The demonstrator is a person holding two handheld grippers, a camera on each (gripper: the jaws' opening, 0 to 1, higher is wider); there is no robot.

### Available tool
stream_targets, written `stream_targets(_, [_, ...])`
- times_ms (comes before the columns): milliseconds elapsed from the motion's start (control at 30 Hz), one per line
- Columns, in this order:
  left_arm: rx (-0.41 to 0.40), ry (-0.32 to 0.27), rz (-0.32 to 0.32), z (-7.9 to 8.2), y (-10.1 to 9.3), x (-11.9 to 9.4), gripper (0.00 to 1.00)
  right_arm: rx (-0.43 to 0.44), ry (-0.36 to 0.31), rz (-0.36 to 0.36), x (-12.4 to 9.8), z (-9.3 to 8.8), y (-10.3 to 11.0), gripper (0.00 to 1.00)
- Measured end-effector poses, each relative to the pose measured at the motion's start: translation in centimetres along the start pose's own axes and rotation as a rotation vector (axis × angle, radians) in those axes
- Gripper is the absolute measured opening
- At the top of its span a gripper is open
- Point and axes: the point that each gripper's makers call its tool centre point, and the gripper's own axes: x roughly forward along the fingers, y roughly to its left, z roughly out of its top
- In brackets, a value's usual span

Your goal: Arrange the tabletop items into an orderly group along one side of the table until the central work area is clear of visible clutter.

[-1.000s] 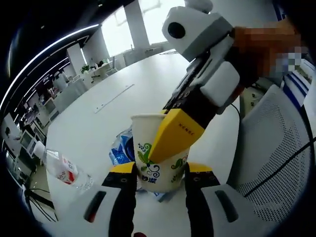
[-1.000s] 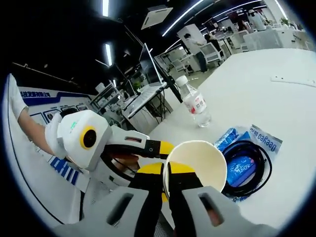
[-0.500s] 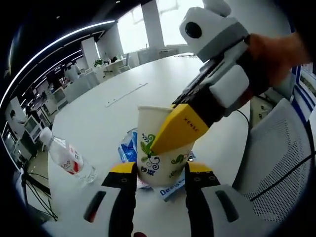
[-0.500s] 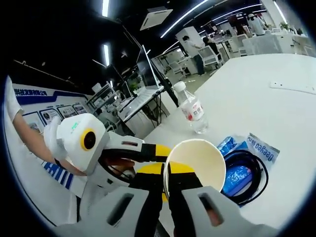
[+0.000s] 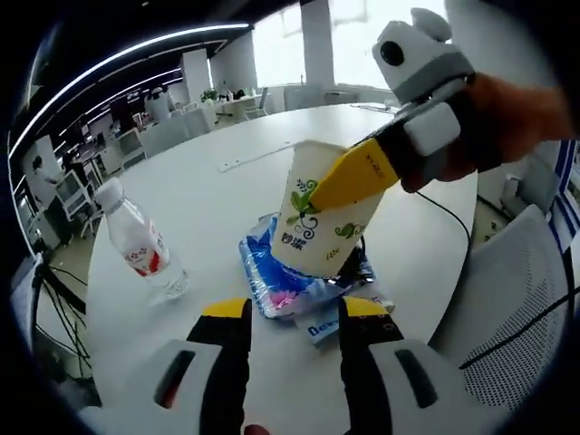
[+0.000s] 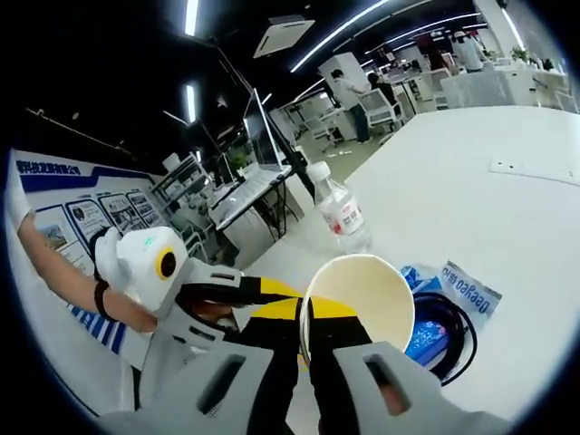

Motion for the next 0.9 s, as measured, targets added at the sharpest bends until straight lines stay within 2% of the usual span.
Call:
stream_targets(300, [-0.131,-0.023,0.071,-0.6,3.1,-0.9,0.37,-0.017,0.009,-0.013,0.1,0.7,-0.7,0.00])
stream_targets(667, [-0.226,-0.044,0.137,-1.2,6.3,-1.9,0.37,-0.033,0.032,-0.019,0.9,1.0,-1.3,0.00])
stream_targets(900, [-0.262,-0.058,0.169,-1.4,7.6,-2.2,0.37,-0.068,0.066,-0.027,1.8,1.3,-1.8,0.00])
